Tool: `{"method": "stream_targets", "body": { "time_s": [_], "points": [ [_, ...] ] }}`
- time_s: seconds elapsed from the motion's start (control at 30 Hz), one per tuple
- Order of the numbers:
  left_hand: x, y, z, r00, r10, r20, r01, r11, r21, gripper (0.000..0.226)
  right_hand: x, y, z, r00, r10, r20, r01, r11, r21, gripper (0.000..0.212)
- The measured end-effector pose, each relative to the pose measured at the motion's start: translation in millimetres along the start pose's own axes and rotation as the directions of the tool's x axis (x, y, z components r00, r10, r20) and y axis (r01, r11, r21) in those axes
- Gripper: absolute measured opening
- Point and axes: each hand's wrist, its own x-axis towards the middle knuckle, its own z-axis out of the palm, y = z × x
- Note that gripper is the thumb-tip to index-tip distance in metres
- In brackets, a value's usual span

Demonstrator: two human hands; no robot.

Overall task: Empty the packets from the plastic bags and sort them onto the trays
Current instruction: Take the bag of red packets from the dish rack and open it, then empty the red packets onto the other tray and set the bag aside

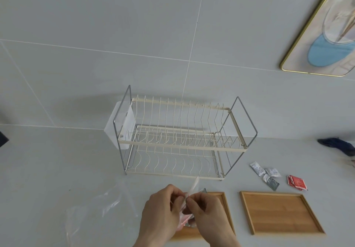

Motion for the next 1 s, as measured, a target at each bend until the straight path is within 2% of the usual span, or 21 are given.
{"method": "stream_targets", "body": {
  "time_s": [0.1, 0.2, 0.27, 0.33, 0.43, 0.5, 0.53, 0.63, 0.77, 0.83, 0.87, 1.0],
  "points": [
    [0, -5, 5, 0.997, -0.046, -0.056, 0.05, 0.996, 0.07, 0.01, -1, 0, 4, 0.998, -0.015, -0.069, 0.01, 0.997, -0.079, 0.017],
    [6, -24, -10, 0.962, -0.148, -0.228, 0.169, 0.983, 0.075, 0.01, 3, 10, -6, 0.98, -0.001, -0.201, -0.019, 0.995, -0.099, 0.018],
    [7, -34, -19, 0.964, -0.152, -0.22, 0.169, 0.984, 0.06, 0.012, 2, 15, -12, 0.974, -0.029, -0.224, 0.002, 0.993, -0.119, 0.018],
    [5, -38, -21, 0.981, -0.094, -0.17, 0.105, 0.993, 0.059, 0.013, 2, 18, -14, 0.973, -0.065, -0.22, 0.036, 0.991, -0.131, 0.02],
    [3, -32, -18, 0.985, -0.073, -0.155, 0.058, 0.994, -0.096, 0.021, -1, 10, -19, 0.988, -0.025, -0.155, 0.025, 1.0, -0.005, 0.019],
    [3, -32, -18, 0.983, -0.067, -0.168, 0.039, 0.985, -0.168, 0.037, -3, -3, -26, 0.994, -0.013, -0.105, 0.017, 0.999, 0.042, 0.017],
    [4, -33, -19, 0.987, -0.027, -0.16, 0.003, 0.989, -0.149, 0.048, -4, -9, -33, 0.997, -0.023, -0.075, 0.027, 0.998, 0.057, 0.018],
    [7, -30, -17, 0.989, 0.145, 0.007, -0.145, 0.989, -0.015, 0.084, -11, -29, -59, 0.997, -0.068, 0.021, 0.064, 0.985, 0.163, 0.024],
    [17, -11, -7, 0.909, 0.3, 0.29, -0.326, 0.944, 0.045, 0.108, -9, -47, -94, 0.979, -0.133, 0.158, 0.088, 0.96, 0.264, 0.023],
    [22, 2, 2, 0.878, 0.3, 0.374, -0.33, 0.944, 0.019, 0.105, -3, -49, -108, 0.972, -0.148, 0.183, 0.076, 0.933, 0.352, 0.018],
    [24, 7, 8, 0.877, 0.277, 0.393, -0.301, 0.954, 0.0, 0.095, -1, -50, -115, 0.968, -0.157, 0.196, 0.066, 0.912, 0.405, 0.016],
    [25, 33, 32, 0.895, 0.289, 0.339, -0.249, 0.956, -0.156, 0.032, 4, -45, -139, 0.957, -0.232, 0.174, 0.09, 0.806, 0.584, 0.025]
  ]
}}
